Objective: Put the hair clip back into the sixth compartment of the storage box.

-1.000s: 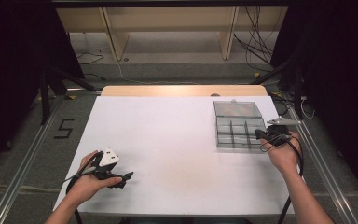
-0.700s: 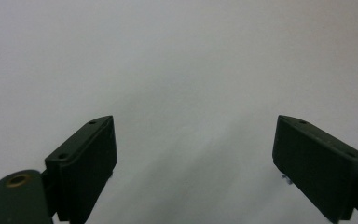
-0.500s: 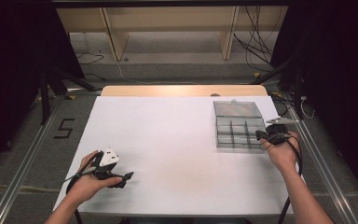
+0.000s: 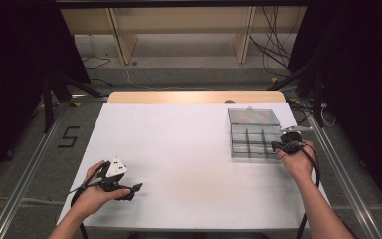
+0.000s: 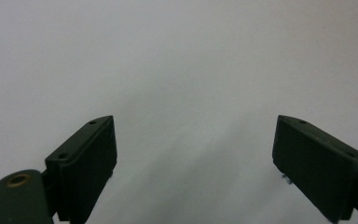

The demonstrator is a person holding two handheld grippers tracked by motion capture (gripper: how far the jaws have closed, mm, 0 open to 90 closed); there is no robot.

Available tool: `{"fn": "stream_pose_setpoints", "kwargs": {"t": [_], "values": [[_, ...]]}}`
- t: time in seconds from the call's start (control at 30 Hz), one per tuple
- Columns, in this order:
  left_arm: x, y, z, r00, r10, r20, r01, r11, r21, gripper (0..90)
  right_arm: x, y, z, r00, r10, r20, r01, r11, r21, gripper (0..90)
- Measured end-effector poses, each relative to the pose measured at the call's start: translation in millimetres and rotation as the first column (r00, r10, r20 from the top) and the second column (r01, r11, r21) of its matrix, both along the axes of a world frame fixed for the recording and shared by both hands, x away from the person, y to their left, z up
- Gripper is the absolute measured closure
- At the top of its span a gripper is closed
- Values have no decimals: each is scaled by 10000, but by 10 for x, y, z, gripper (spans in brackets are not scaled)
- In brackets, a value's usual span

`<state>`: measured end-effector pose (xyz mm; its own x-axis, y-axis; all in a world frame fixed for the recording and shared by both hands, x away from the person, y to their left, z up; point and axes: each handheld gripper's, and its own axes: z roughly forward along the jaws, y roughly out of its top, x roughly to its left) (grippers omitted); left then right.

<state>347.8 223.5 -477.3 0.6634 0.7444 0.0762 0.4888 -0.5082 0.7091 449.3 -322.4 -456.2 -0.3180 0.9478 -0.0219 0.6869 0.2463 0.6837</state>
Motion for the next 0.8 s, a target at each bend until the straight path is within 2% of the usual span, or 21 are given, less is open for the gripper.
{"fn": "stream_pose_setpoints", "kwargs": {"t": [0.3, 0.8], "values": [[2, -1, -5, 10000, 2, 9, -2, 10000, -9, 132, 15, 2, -26, 9996, -49, -281, 46, 9999, -114, 900], [4, -2, -7, 10000, 5, -16, -5, 10000, 21, 132, 22, 1, -39, 9992, -75, -388, 70, 9999, -124, 897]]}}
